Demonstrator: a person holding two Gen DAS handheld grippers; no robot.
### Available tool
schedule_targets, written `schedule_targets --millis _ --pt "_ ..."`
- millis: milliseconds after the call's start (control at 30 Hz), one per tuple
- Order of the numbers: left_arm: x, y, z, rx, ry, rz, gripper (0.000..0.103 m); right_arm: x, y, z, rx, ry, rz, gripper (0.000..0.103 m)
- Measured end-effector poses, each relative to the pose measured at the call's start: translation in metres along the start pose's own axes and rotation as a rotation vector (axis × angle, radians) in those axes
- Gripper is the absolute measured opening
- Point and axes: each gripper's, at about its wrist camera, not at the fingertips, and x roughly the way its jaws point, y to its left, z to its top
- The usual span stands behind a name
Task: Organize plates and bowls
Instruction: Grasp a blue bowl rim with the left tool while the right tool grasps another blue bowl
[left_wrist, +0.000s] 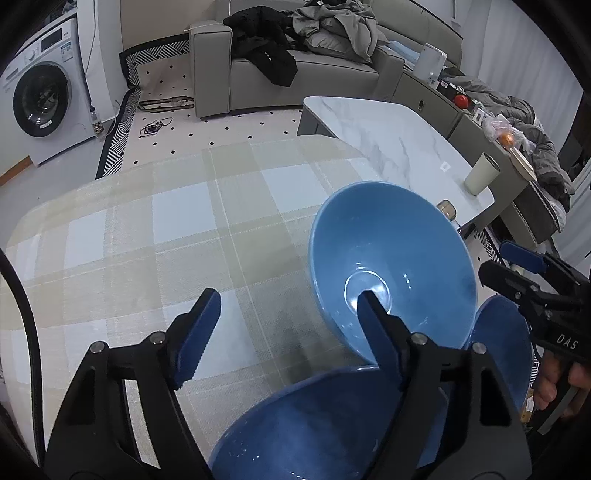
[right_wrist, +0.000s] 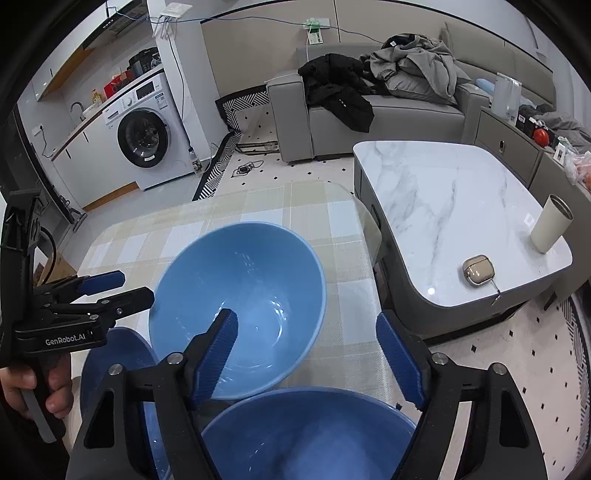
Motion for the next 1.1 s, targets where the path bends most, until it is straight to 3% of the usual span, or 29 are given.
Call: schedule_targets --millis 233,300,633,867,1100 --pt "0.015 -0.005 -0.001 0.018 0.016 -0.002 0.061 0.02 0.0 -0.002 0.002 0.04 0.012 0.067" --pt "0.019 -0.005 -0.001 0.015 0.026 0.005 0.053 0.025 -0.001 -0.003 0.0 0.048 0.017 0.061" --pt "0.031 -0.005 -0.003 0.004 0.042 -0.049 0.037 0.037 -0.002 -0.006 -0.004 0.059 0.025 0.045" --pt "0.034 -0.015 -0.003 0.019 0.04 -0.091 0.015 0.042 -0.003 -0.007 -0.011 0.066 -0.002 0.021" --pt "0.035 -0.02 -0.003 0.025 0.036 -0.075 0.014 0.038 -0.003 -0.009 -0.014 0.045 -0.002 0.019"
